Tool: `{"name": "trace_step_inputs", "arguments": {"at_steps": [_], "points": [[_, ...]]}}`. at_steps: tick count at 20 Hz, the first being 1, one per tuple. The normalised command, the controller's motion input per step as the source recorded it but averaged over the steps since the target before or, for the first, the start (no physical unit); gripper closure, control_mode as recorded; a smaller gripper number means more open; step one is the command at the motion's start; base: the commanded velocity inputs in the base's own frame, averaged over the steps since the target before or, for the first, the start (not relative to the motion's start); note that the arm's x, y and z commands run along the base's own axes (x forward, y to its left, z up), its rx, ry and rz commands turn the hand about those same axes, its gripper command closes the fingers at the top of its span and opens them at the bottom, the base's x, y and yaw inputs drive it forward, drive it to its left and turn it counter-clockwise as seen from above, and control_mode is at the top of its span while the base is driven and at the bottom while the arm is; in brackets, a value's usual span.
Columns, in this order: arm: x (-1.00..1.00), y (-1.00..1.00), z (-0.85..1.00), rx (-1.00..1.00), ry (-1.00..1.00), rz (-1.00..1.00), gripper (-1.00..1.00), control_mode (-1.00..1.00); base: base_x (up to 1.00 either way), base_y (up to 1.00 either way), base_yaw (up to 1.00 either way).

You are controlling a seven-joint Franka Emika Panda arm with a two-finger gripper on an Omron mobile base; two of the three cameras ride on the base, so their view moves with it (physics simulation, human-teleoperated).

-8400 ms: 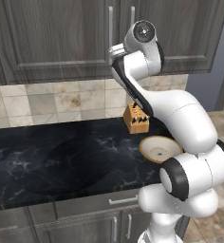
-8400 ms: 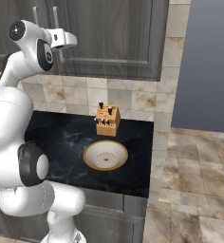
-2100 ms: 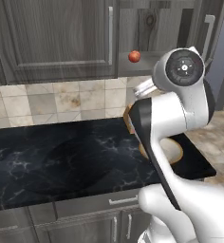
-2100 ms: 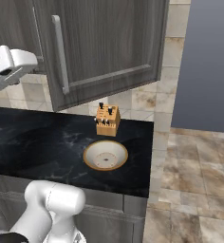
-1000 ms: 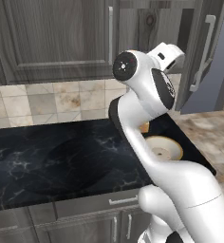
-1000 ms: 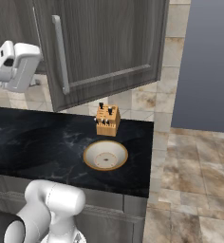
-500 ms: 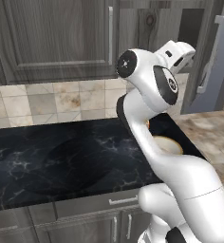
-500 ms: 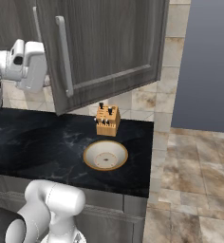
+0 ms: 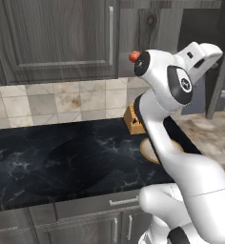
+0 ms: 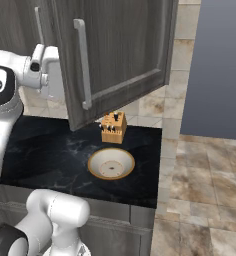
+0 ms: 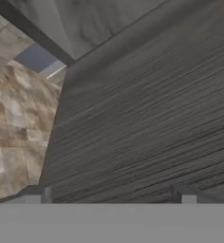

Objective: Open the cabinet. Pick the peach and peach from the cabinet and place them into the bowl. Then close the cabinet.

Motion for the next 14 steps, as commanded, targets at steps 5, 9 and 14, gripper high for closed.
{"name": "trace_step_inputs", "arguments": {"at_steps": [5,9,14], "points": [[-0.31,-0.60,0.00,-0.01,0.00,-0.20,-1.00,-1.00,0.00,0.00,0.00],[-0.07,-0.50,0.00,-0.01,0.00,-0.14,-1.00,-1.00,0.00,0.00,0.00],[0.00,-0.34,-0.02,-0.02,0.00,-0.05,-1.00,-1.00,0.00,0.00,0.00]]}}
